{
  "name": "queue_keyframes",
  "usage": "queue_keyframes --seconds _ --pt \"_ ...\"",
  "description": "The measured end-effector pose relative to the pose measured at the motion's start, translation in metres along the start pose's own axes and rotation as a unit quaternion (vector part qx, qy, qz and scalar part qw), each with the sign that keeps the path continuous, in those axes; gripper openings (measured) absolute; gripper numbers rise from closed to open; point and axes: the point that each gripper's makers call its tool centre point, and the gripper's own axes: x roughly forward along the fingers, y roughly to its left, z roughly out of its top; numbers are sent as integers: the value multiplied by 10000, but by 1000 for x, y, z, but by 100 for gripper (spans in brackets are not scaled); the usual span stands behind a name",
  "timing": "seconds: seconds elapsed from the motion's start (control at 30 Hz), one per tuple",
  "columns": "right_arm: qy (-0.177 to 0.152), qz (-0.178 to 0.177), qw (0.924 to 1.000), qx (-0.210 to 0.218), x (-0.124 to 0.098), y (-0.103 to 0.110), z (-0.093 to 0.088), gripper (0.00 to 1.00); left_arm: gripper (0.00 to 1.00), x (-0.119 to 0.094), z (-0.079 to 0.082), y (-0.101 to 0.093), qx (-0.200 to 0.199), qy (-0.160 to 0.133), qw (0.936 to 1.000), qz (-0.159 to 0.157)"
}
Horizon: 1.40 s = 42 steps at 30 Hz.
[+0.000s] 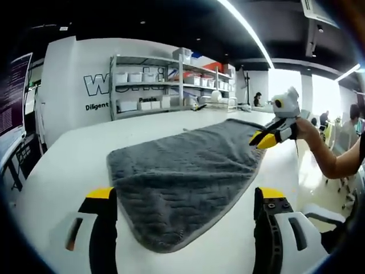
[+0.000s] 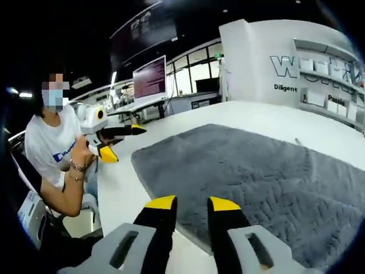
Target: Open the folded towel by lifting each exposed corner and separating the folded layers until the towel lies flat within the target outline without major curled edges
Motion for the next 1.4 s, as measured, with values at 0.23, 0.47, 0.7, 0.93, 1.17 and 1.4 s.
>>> queue_keyframes --seconds 0.23,0.47,0.7,0.93,1.17,1.4 --pt "-34 -737 9972 131 -33 -40 -10 65 99 0 0 2 -75 -59 10000 11" --pt "98 -1116 9932 331 -53 -64 -26 83 99 -1 -1 2 -99 -61 9999 16" --pt "-15 -1517 9870 533 -91 -95 -32 96 99 -1 -4 5 -176 -20 9998 86" --pt "6 -2074 9757 714 -138 -130 -44 99 99 -3 -4 4 -188 -29 9998 71" --pt "-41 -2685 9587 934 -190 -170 -56 90 99 -3 -4 3 -191 -28 9998 69" --pt "-310 -3314 9358 1158 -231 -215 -65 72 99 -4 -3 2 -179 -37 9998 57"
